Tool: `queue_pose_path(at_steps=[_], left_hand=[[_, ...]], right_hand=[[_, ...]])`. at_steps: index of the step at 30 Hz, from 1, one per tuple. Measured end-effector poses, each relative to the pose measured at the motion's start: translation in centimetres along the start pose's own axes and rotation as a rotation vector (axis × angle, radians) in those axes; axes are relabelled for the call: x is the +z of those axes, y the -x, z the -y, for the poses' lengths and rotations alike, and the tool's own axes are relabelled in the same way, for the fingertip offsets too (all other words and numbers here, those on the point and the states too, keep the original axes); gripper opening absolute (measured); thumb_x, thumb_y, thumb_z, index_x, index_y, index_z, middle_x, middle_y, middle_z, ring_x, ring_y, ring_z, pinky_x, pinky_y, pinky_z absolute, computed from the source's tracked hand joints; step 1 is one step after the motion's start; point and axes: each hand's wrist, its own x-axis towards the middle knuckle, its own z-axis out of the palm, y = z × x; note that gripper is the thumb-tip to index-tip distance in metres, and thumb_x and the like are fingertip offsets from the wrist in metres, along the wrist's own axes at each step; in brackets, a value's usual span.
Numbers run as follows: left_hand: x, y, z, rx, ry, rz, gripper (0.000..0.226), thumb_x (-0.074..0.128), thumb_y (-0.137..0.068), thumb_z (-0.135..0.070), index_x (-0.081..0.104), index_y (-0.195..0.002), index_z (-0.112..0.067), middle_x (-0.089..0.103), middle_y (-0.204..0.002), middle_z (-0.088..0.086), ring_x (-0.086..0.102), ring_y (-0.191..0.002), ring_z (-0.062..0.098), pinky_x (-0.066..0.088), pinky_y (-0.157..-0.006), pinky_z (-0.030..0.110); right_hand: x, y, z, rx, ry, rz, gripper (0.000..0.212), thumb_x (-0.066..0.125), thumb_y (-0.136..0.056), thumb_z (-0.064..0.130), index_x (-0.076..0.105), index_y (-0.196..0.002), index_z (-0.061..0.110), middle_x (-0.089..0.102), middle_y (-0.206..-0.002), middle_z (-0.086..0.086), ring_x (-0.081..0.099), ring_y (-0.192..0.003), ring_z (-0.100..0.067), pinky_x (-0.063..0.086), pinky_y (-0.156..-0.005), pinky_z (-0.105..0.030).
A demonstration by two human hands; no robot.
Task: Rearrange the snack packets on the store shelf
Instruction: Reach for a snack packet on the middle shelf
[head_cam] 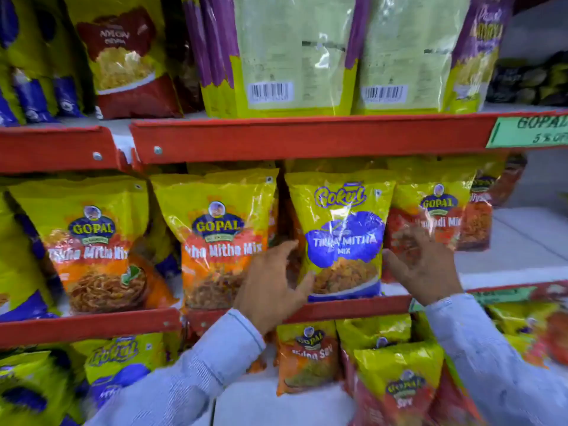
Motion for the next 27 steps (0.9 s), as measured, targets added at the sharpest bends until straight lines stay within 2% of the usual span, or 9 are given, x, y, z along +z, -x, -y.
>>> queue_pose_path(at_steps=[2,4,7,10,13,18,22,24,27], left_hand=[[1.7,-0.9,-0.4,-0.103,0.006,0.092,0.072,0.073,-0.075,-0.046,0.052,-0.133,-0.009,0.067,-0.127,0.014,0.063,-0.115,0.031,0.052,-0.096,0.038],[2.9,-1.7,-0.5,-0.190,0.016,0.149,0.068,0.078,-0.072,-0.045,0.056,-0.125,-0.009,0.070,-0.119,0.015,0.064,-0.109,0.033,0.052,-0.088,0.038],[3.7,-1.8,-0.2,-0.276,0.149,0.131,0.066,0.079,-0.059,-0.049,0.065,-0.113,-0.015,0.076,-0.109,0.008,0.070,-0.099,0.025,0.057,-0.085,0.042],[3.2,-0.5,-0.4,-0.278,0.269,0.053,0.064,0.083,-0.056,-0.040,0.065,-0.114,-0.020,0.077,-0.107,-0.001,0.072,-0.095,0.014,0.060,-0.084,0.041],[1.1,2.1,-1.6,-0.209,0.394,-0.065,0.056,0.087,-0.060,-0.019,0.065,-0.111,-0.024,0.076,-0.105,-0.008,0.071,-0.097,0.005,0.060,-0.085,0.033],[-2.3,8.7,0.3,-0.191,0.474,-0.181,0.059,0.087,-0.059,0.001,0.068,-0.108,-0.024,0.078,-0.105,-0.007,0.073,-0.099,0.014,0.059,-0.083,0.037],[-1.8,15.1,5.1,-0.365,0.409,-0.119,0.053,0.084,-0.053,-0.006,0.066,-0.098,-0.027,0.073,-0.096,-0.031,0.070,-0.087,-0.006,0.055,-0.075,0.013],[-0.9,17.9,7.9,-0.459,0.390,-0.056,0.051,0.084,-0.053,-0.010,0.064,-0.096,-0.031,0.071,-0.093,-0.037,0.069,-0.085,-0.010,0.051,-0.073,0.006],[1.3,21.0,12.6,-0.616,0.468,0.032,0.054,0.080,-0.053,-0.017,0.062,-0.103,-0.026,0.072,-0.097,-0.035,0.068,-0.088,-0.010,0.051,-0.076,0.007]], right_hand=[[0.3,-0.1,-1.1,0.131,-0.154,0.219,0.042,0.083,-0.061,0.048,0.068,-0.094,0.025,0.076,-0.093,-0.007,0.070,-0.083,-0.017,0.056,-0.081,-0.036],[1.1,-0.3,-2.3,0.203,-0.282,0.410,0.033,0.086,-0.066,0.036,0.068,-0.093,0.029,0.076,-0.097,0.001,0.071,-0.084,-0.002,0.057,-0.078,-0.023],[2.2,-0.4,-3.0,0.171,-0.422,0.431,0.038,0.076,-0.075,-0.007,0.065,-0.101,0.018,0.077,-0.081,0.021,0.068,-0.076,0.010,0.052,-0.071,-0.011],[1.3,0.8,-1.7,0.114,-0.523,0.333,0.047,0.077,-0.068,-0.015,0.064,-0.105,0.011,0.075,-0.080,0.029,0.068,-0.078,0.011,0.053,-0.072,-0.009],[-0.2,3.5,1.2,0.030,-0.583,0.192,0.054,0.088,-0.060,0.002,0.067,-0.107,0.021,0.075,-0.094,0.027,0.070,-0.090,0.000,0.055,-0.082,-0.018],[1.0,10.1,4.8,-0.040,-0.467,0.093,0.051,0.089,-0.057,0.030,0.071,-0.103,0.020,0.077,-0.095,0.017,0.072,-0.087,-0.002,0.055,-0.078,-0.019],[5.9,15.0,5.1,-0.016,-0.435,0.305,0.040,0.086,-0.060,0.042,0.070,-0.094,0.030,0.075,-0.080,0.023,0.070,-0.073,0.003,0.051,-0.065,-0.012],[9.4,17.2,4.3,0.037,-0.404,0.447,0.042,0.087,-0.062,0.038,0.067,-0.098,0.033,0.073,-0.084,0.032,0.070,-0.076,0.007,0.051,-0.069,-0.011],[15.1,20.1,2.7,0.186,-0.442,0.627,0.038,0.081,-0.061,0.041,0.067,-0.096,0.037,0.071,-0.092,0.038,0.070,-0.086,0.010,0.054,-0.079,-0.013]])
